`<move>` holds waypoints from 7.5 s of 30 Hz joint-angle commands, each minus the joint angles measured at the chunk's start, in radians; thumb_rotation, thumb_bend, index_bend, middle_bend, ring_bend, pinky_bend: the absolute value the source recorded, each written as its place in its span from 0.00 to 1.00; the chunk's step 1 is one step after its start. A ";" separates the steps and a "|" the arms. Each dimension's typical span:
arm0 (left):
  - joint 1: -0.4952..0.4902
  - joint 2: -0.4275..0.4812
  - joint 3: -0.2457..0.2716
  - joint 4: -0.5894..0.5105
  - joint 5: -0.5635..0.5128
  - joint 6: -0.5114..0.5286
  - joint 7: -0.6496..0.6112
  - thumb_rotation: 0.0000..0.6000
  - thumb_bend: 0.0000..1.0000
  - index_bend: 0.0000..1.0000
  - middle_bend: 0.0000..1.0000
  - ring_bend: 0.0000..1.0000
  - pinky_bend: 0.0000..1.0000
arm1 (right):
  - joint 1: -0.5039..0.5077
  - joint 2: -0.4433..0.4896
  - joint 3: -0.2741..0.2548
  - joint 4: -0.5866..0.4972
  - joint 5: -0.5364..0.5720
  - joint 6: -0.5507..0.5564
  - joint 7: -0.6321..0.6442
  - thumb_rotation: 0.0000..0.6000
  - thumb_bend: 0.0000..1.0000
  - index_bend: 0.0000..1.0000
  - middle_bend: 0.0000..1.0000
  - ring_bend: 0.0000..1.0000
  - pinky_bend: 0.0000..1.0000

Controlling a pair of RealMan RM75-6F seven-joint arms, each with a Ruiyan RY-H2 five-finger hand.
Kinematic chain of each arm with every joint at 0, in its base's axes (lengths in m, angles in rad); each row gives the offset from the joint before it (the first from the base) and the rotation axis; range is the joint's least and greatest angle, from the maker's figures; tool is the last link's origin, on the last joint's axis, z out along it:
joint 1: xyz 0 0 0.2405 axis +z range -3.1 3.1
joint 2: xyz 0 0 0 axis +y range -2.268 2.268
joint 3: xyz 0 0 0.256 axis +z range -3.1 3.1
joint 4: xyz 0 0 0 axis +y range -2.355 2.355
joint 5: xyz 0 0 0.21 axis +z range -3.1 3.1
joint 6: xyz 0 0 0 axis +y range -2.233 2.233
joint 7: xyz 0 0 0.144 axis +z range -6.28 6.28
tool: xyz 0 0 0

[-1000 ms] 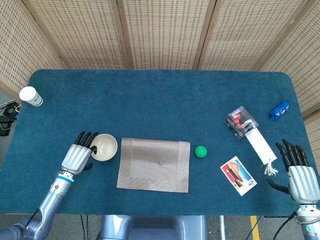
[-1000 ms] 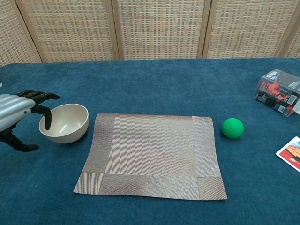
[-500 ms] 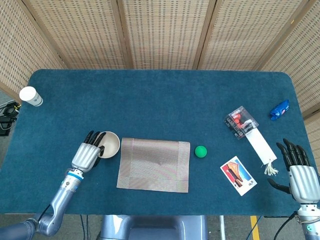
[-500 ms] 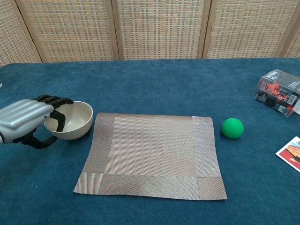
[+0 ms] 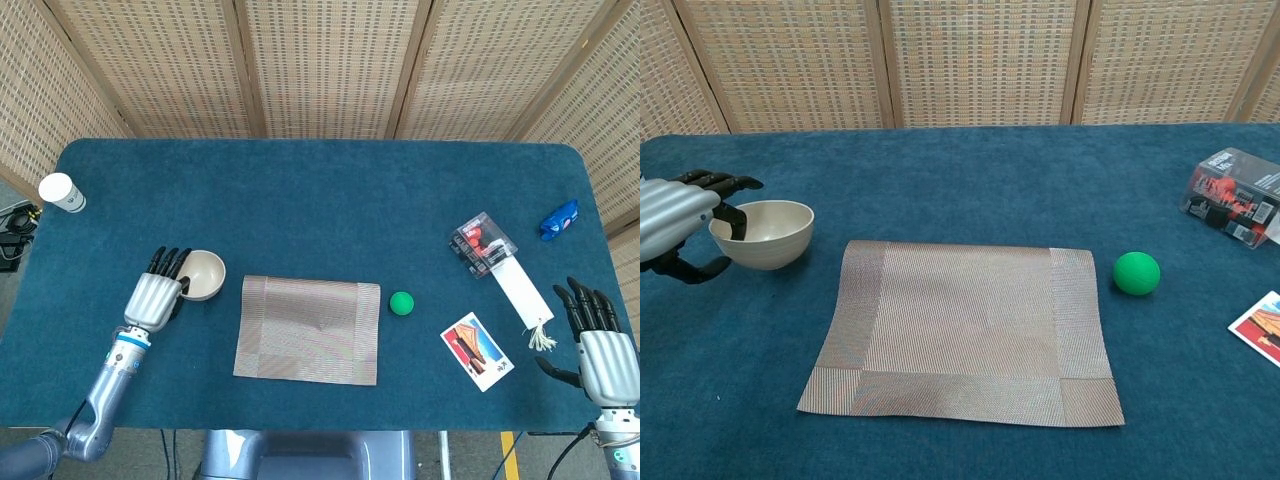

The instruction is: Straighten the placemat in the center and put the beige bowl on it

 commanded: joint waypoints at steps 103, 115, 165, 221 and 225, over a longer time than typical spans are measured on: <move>0.028 0.034 0.184 -0.371 0.154 -0.030 0.126 1.00 0.18 0.15 0.00 0.00 0.00 | -0.012 0.027 0.004 -0.019 -0.010 0.024 0.069 1.00 0.14 0.07 0.00 0.00 0.00; 0.024 0.031 0.185 -0.340 0.140 -0.048 0.110 1.00 0.18 0.15 0.00 0.00 0.00 | -0.009 0.020 0.003 -0.015 -0.007 0.017 0.065 1.00 0.14 0.07 0.00 0.00 0.00; 0.006 -0.083 0.161 -0.267 0.127 -0.054 0.106 1.00 0.53 0.34 0.00 0.00 0.00 | -0.010 0.028 0.005 -0.019 -0.006 0.017 0.096 1.00 0.14 0.07 0.00 0.00 0.00; -0.419 -0.088 -0.313 -0.093 -0.365 -0.198 0.399 1.00 0.60 0.68 0.00 0.00 0.00 | 0.005 0.043 0.054 0.023 0.116 -0.052 0.152 1.00 0.14 0.08 0.00 0.00 0.00; -0.469 -0.133 -0.342 0.008 -0.417 -0.182 0.409 1.00 0.60 0.69 0.00 0.00 0.00 | 0.005 0.044 0.059 0.028 0.128 -0.057 0.156 1.00 0.14 0.08 0.00 0.00 0.00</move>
